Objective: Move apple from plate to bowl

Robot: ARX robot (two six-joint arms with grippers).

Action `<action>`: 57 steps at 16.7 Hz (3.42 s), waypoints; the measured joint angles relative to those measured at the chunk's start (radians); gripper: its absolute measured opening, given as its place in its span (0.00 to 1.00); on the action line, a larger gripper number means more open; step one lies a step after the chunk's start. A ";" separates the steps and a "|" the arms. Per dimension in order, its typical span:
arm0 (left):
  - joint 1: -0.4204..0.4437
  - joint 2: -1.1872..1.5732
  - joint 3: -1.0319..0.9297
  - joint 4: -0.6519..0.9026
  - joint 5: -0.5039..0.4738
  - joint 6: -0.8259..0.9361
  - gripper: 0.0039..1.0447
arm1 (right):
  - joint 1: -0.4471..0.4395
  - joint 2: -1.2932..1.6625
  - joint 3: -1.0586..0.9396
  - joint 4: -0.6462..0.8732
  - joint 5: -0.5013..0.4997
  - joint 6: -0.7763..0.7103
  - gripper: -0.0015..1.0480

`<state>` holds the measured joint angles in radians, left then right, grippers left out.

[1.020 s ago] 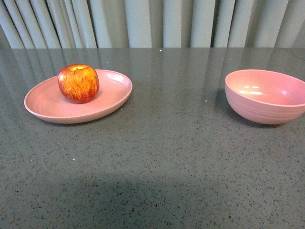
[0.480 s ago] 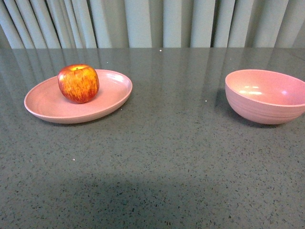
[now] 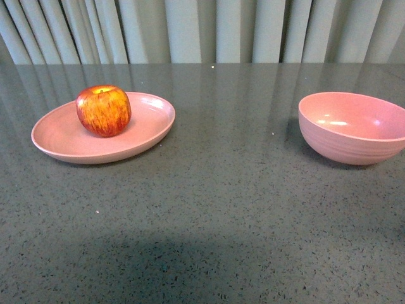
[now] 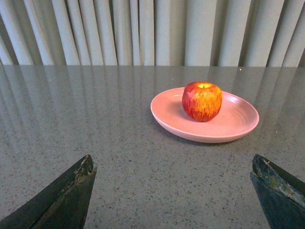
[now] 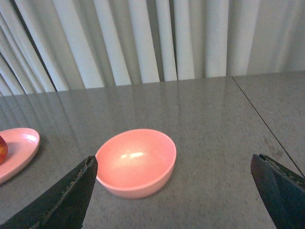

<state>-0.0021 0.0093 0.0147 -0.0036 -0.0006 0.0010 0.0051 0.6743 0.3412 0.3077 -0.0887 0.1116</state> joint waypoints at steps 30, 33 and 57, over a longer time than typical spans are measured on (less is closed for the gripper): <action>0.000 0.000 0.000 0.000 0.000 0.000 0.94 | 0.059 1.042 0.709 -0.283 0.137 -0.018 0.15; 0.000 0.000 0.000 0.000 0.000 0.000 0.94 | 0.053 1.041 0.708 -0.280 0.130 -0.006 0.02; 0.000 0.000 0.000 0.000 0.000 0.000 0.94 | 0.369 1.129 0.905 -0.366 0.131 0.106 0.02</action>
<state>-0.0021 0.0093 0.0147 -0.0036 -0.0002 0.0010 0.3740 1.8030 1.2461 -0.0586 0.0425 0.2180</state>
